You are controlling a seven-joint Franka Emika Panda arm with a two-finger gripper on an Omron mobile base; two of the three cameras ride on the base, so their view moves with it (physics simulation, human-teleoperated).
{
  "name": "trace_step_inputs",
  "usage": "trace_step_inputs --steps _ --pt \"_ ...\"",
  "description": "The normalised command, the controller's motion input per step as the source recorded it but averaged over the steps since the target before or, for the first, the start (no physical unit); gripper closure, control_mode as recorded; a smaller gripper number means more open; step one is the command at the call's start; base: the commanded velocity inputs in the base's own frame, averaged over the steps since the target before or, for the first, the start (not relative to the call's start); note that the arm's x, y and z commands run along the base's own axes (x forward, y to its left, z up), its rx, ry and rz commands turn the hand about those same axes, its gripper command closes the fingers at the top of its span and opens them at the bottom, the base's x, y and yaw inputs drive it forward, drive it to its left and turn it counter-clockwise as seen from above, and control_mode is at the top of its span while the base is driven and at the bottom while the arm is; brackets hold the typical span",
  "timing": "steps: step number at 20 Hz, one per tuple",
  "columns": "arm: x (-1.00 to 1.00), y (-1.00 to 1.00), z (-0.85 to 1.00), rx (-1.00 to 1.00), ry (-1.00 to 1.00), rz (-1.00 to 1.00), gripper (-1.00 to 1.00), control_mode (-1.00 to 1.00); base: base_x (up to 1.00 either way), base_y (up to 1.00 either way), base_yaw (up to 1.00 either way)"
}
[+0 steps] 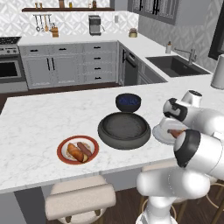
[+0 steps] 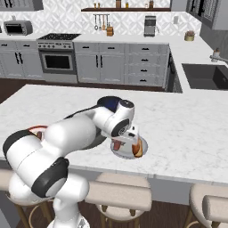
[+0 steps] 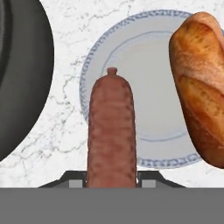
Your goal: Place one bun and one sausage from the bowl on each plate.
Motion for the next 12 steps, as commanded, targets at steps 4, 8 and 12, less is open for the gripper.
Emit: trace_step_inputs --steps 4,8,12 --pt "0.44 -0.21 -0.18 0.0 0.0 -0.02 1.0 -1.0 0.0 0.0 0.0" --pt "0.36 -0.16 -0.14 0.0 0.0 -0.01 1.0 -1.0 0.0 0.0 0.0" --pt "0.11 -0.05 -0.06 0.0 0.0 -0.01 1.0 -1.0 0.0 0.0 0.0"
